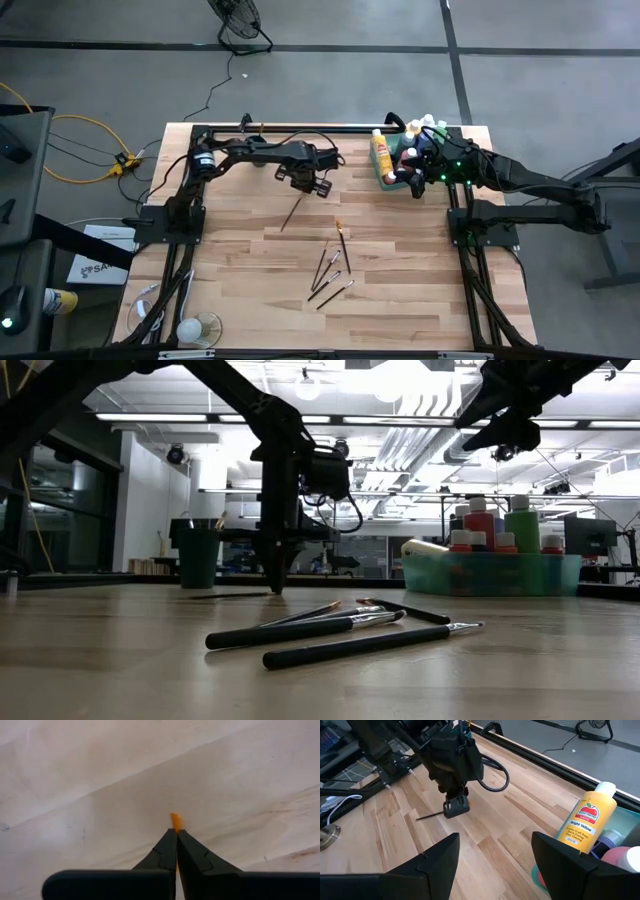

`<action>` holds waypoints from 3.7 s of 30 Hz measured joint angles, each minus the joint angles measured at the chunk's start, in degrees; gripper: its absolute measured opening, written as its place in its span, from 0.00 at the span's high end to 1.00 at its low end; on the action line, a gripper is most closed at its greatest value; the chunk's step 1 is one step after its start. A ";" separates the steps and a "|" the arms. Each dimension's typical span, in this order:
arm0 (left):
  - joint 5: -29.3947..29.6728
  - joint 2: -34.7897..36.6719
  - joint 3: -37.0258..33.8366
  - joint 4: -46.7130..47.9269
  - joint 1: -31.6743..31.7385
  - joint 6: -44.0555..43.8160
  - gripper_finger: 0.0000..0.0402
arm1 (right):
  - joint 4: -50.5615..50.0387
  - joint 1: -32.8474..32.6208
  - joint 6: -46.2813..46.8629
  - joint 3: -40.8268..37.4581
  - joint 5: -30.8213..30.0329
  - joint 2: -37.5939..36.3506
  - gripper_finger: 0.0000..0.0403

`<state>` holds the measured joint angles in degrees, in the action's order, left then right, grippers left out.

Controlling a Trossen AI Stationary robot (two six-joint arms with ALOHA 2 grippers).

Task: Pick & Place Paint Supplies
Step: Put the gold paintbrush into the blue cup

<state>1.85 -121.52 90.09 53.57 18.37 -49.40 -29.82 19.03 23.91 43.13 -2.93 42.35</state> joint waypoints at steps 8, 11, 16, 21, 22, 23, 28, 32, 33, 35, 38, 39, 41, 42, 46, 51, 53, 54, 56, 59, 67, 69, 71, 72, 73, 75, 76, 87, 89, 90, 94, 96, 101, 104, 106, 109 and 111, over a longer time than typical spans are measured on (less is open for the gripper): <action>1.30 -0.49 8.49 3.00 -0.03 6.97 1.00 | -0.02 -0.01 -0.01 -0.01 0.08 0.00 0.40; 5.11 -0.47 12.63 7.37 -0.02 7.70 1.00 | -0.02 0.00 -0.03 0.00 0.08 0.00 0.40; 15.21 1.31 18.20 14.62 -0.06 8.48 1.00 | -0.02 -0.02 -0.05 0.00 0.08 0.00 0.40; 26.17 8.99 17.13 14.26 -0.53 6.14 1.00 | -0.10 0.00 -0.05 0.01 -0.09 -0.02 0.40; 29.20 10.46 16.68 14.42 -0.90 5.39 1.00 | -0.13 0.01 -0.05 0.00 -0.06 -0.02 0.40; 32.33 12.11 16.08 14.47 -1.17 4.49 1.00 | -0.10 0.02 -0.11 -0.01 -0.11 -0.02 0.40; 46.35 19.65 11.24 16.49 -1.56 -2.35 1.00 | -0.13 0.13 -0.25 -0.01 -1.78 -0.02 0.40; 53.49 24.64 6.72 17.00 -1.50 -9.72 1.00 | -0.09 0.13 -0.27 -0.01 -2.76 -0.02 0.40; 54.98 25.65 5.36 17.05 -1.47 -11.34 1.00 | -0.07 0.13 -0.27 -0.01 -2.80 -0.02 0.40; 58.71 26.79 3.56 17.02 -1.49 -14.88 1.00 | -0.07 0.13 -0.27 0.01 -2.94 -0.02 0.40; 62.77 27.23 0.94 17.35 -1.05 -18.85 1.00 | -0.04 0.14 -0.27 0.01 -3.16 -0.02 0.40; 63.71 27.20 0.21 17.28 -0.98 -19.79 1.00 | -0.04 0.15 -0.27 0.01 -3.19 -0.02 0.40; 64.84 27.19 -1.43 16.54 -0.08 -21.15 1.00 | 0.00 0.15 -0.27 0.01 -3.18 -0.02 0.40; 65.26 27.06 -2.28 15.91 0.26 -22.20 1.00 | 0.00 0.14 -0.27 0.00 -3.16 -0.02 0.40; 66.27 26.78 -4.97 16.00 1.71 -27.70 1.00 | -0.02 0.13 -0.25 -0.01 -3.17 -0.02 0.40; 67.16 26.81 -5.02 16.00 2.75 -28.87 1.00 | -0.37 0.15 -0.13 -0.01 -3.04 -0.02 0.40; 67.30 26.81 -4.97 15.84 2.74 -28.86 1.00 | -0.64 0.14 -0.10 0.00 -3.07 -0.02 0.40; 67.25 26.81 -4.97 15.88 2.67 -28.86 1.00 | -0.79 0.15 -0.09 0.00 -3.10 -0.02 0.40; 67.42 26.82 -4.97 15.86 2.60 -28.84 1.00 | -1.07 0.15 -0.05 0.01 -3.11 -0.02 0.40; 67.98 26.83 -4.97 15.93 2.67 -28.71 1.00 | -1.41 0.13 -0.06 0.01 -3.41 -0.02 0.40; 69.30 27.80 -4.94 15.27 3.99 -28.86 1.00 | -1.49 0.15 -0.12 0.01 -5.12 -0.02 0.40; 69.37 28.14 -4.92 15.27 4.15 -28.86 1.00 | -1.49 0.15 -0.14 0.01 -5.27 -0.02 0.40; 70.48 28.14 -4.92 15.29 4.34 -28.75 1.00 | -1.49 0.15 -0.17 -0.01 -6.08 -0.02 0.40; 70.90 28.14 -4.92 15.25 4.81 -28.73 1.00 | -1.48 0.15 -0.17 -0.01 -6.16 -0.02 0.40; 70.94 28.14 -4.92 15.29 5.15 -28.71 1.00 | -1.46 0.15 -0.16 0.00 -6.17 -0.02 0.40; 69.82 27.93 -4.92 15.26 6.00 -28.69 1.00 | -1.46 0.15 -0.20 0.00 -6.39 -0.02 0.40; 69.34 27.53 -4.92 15.27 6.40 -28.62 1.00 | -1.46 0.15 -0.20 -0.01 -6.89 -0.02 0.40; 64.09 25.98 -9.43 12.49 6.40 -30.41 1.00 | -1.83 0.15 -0.23 -0.01 -7.46 -0.02 0.40; 62.76 25.98 -9.53 12.94 6.38 -30.39 0.99 | -2.05 0.15 -0.23 -0.01 -7.46 -0.02 0.40; 62.28 25.98 -9.56 13.22 6.38 -30.39 0.98 | -2.16 0.15 -0.23 0.01 -7.44 -0.02 0.40; 60.62 25.98 -9.56 14.26 6.38 -30.38 0.93 | -2.69 0.15 -0.23 -0.01 -7.44 -0.02 0.40; 59.57 25.98 -9.56 14.41 6.38 -30.14 0.89 | -2.71 0.15 -0.23 0.00 -7.44 -0.02 0.40; 56.61 26.10 -9.56 15.17 6.36 -29.97 0.78 | -2.84 0.15 -0.23 -0.01 -7.42 -0.02 0.40; 53.17 26.11 -8.54 15.83 6.36 -28.54 0.73 | -3.03 0.15 -0.23 0.00 -7.41 -0.02 0.40; 50.28 26.11 -6.70 15.44 6.36 -25.80 0.71 | -3.04 0.15 0.10 0.00 -7.38 -0.02 0.40; 44.95 26.15 -4.06 14.39 5.50 -21.14 0.70 | -3.04 0.15 0.91 0.01 -7.11 -0.02 0.40; 41.75 26.19 -3.19 11.54 4.13 -17.32 0.70 | -3.04 0.15 1.17 -0.01 -6.96 -0.02 0.40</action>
<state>43.60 -95.33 86.90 65.11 22.50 -66.72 -32.86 19.18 25.08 43.11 -9.89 42.33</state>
